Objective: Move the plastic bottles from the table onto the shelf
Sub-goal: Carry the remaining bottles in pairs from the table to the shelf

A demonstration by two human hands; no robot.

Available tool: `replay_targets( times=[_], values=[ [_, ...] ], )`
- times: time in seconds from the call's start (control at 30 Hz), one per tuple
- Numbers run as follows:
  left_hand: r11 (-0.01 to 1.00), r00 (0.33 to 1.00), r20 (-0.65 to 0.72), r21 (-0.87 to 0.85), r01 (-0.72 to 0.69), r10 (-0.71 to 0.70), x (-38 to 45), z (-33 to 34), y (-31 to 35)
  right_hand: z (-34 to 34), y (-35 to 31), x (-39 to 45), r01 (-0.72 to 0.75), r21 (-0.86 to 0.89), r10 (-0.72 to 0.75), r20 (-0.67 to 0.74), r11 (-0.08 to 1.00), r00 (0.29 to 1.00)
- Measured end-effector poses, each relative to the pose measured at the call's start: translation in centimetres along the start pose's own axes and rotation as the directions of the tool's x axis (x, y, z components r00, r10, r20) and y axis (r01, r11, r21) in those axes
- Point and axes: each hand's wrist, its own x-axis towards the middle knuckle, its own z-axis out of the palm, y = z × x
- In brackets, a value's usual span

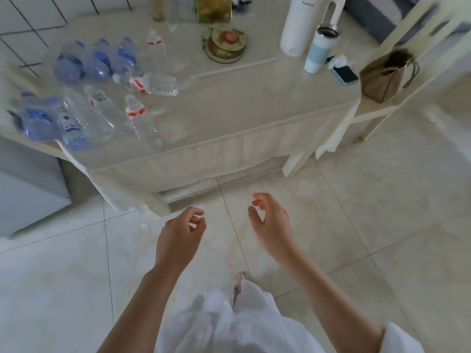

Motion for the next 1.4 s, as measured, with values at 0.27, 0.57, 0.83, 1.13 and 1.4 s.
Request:
replay_targets(
  times=[0.27,0.57,0.83,1.13,1.4],
  values=[
    [0.975,0.969,-0.126,-0.096,0.201,-0.212,6.8,-3.8,-1.7,2.9,-4.8,9.0,0.116,-0.030,-0.110,0.166,0.993,0.980],
    [0.972,0.953,-0.190,-0.077,0.224,-0.235,19.0,-11.0,-4.2,8.5,-12.9,19.2,0.169,-0.025,-0.160,0.212,0.985,0.964],
    [0.964,0.952,-0.170,-0.117,0.238,-0.256,29.0,-13.4,-4.5,12.3,-18.5,27.3,0.193,-0.052,-0.175,0.235,0.980,0.956],
    [0.907,0.887,-0.192,-0.103,0.408,-0.420,35.7,-12.0,-3.5,14.9,-23.4,38.1,0.357,-0.160,-0.283,0.359,0.920,0.890],
    [0.809,0.779,-0.222,-0.111,0.577,-0.586,38.2,-9.1,-1.8,17.6,-26.2,46.3,0.484,-0.318,-0.252,0.558,0.815,0.791]
  ],
)
